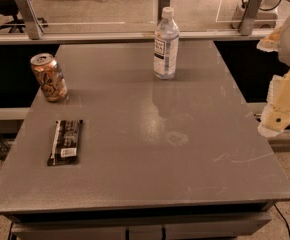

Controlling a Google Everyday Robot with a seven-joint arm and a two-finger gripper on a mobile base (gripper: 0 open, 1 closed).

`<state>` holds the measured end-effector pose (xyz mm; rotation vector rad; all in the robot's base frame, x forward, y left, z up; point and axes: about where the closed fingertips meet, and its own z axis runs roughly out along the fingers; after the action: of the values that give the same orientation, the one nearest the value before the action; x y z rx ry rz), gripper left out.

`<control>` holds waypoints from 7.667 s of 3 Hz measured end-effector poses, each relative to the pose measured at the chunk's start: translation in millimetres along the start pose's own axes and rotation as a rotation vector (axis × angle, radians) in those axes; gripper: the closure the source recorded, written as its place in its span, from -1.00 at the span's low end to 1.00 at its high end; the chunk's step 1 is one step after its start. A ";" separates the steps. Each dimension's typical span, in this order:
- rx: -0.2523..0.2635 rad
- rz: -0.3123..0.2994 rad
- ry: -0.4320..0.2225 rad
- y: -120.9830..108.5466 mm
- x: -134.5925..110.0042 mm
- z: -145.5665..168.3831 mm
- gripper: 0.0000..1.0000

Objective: Move blue plastic bottle near orange can

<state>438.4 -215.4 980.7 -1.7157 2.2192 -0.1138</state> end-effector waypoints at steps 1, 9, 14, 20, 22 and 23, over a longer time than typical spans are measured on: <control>0.000 0.000 0.000 -0.1 0.0 0.0 -1.00; 0.114 0.354 -0.952 -223.9 -188.7 118.1 -0.72; 0.078 0.401 -0.930 -225.6 -193.1 127.3 1.00; -0.232 0.103 -1.168 -174.3 -383.5 95.0 1.00; -0.341 0.056 -1.150 -134.1 -404.3 106.5 1.00; -0.335 -0.015 -1.107 -116.2 -411.2 115.5 1.00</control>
Offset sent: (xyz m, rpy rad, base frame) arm 0.0903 0.0159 0.0102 0.0905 -0.1867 0.0861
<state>671.4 160.8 989.3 -1.3772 1.4034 0.9984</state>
